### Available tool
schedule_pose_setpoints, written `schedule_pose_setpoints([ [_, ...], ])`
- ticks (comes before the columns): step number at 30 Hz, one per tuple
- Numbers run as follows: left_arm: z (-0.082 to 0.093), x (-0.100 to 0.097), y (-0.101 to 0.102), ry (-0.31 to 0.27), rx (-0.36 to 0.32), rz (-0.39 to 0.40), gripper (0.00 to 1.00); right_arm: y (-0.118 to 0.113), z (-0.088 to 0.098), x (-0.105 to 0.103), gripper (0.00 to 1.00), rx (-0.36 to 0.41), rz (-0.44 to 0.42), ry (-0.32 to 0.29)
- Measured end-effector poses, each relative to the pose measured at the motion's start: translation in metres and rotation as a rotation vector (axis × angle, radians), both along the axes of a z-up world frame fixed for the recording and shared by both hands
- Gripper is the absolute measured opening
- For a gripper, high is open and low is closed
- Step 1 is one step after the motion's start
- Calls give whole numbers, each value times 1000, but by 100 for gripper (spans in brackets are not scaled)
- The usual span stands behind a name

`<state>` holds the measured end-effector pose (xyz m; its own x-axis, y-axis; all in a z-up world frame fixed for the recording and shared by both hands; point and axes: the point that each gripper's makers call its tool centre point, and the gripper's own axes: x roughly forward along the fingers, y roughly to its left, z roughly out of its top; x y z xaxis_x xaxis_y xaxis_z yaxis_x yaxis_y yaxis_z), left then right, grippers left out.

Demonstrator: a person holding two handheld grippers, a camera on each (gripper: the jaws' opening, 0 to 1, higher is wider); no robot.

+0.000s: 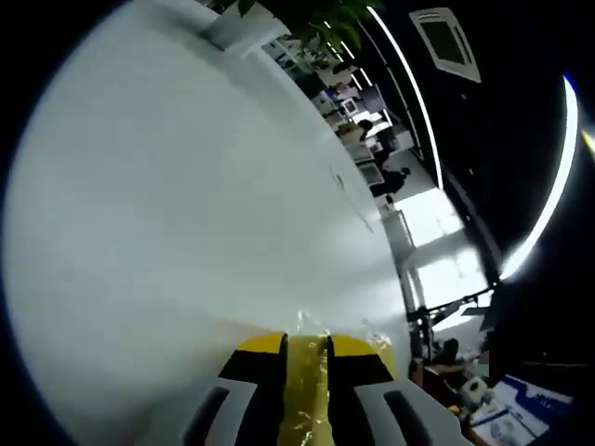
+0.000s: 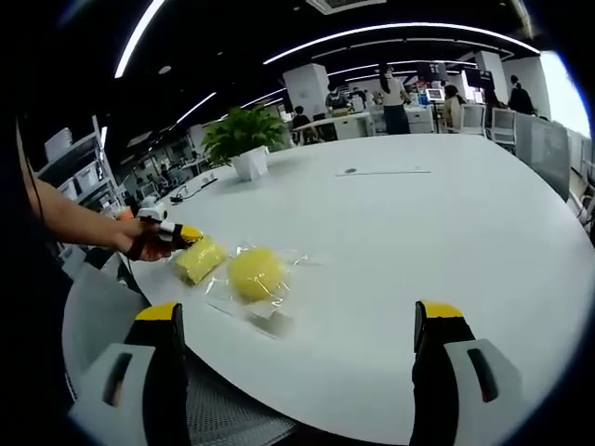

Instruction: Compare the silicone blocks by pressing each to a similar depth, holding the contact briefly, and releasing to observe deformation and rebound differences across the visible hardness samples.

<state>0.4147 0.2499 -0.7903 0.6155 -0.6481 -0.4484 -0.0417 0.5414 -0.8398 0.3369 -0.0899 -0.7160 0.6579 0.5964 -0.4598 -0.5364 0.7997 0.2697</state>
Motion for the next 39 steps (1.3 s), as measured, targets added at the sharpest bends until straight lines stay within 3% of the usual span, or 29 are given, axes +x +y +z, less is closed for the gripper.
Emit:
schedule_pose_setpoints([
  [1,2,2,0,-15,-1,0,10,0,-1,0,96,-2,1,2],
  [2,1,2,0,-54,43,-26,9,0,-1,-1,96,-3,2,4],
  [5,3,-1,-3,-44,32,-23,0,-3,-1,-2,96,-5,4,5],
  [8,3,-1,-4,-46,32,-27,0,-5,-2,-1,96,-13,4,8],
  [10,5,-2,-4,-79,64,-53,0,-7,-1,1,96,-10,-2,4],
  [15,9,-2,-6,-69,29,-41,0,-4,-1,3,96,-9,0,4],
  [20,22,-1,-5,-131,47,-56,0,-3,0,3,96,-14,7,1],
  [23,30,3,-1,-144,35,-33,0,-5,1,6,96,-10,0,-2],
  [25,44,9,1,-206,31,-18,0,-5,2,8,96,-3,-3,-6],
  [29,67,11,-5,-274,38,-40,0,-3,4,7,96,-12,14,-4],
  [31,73,12,-4,-278,25,-34,0,-3,5,7,96,-13,18,-6],
  [32,81,13,-4,-280,-16,-24,0,-2,6,8,96,-11,18,-7],
  [39,105,13,-12,-416,109,-113,0,10,16,11,96,11,35,-27],
])
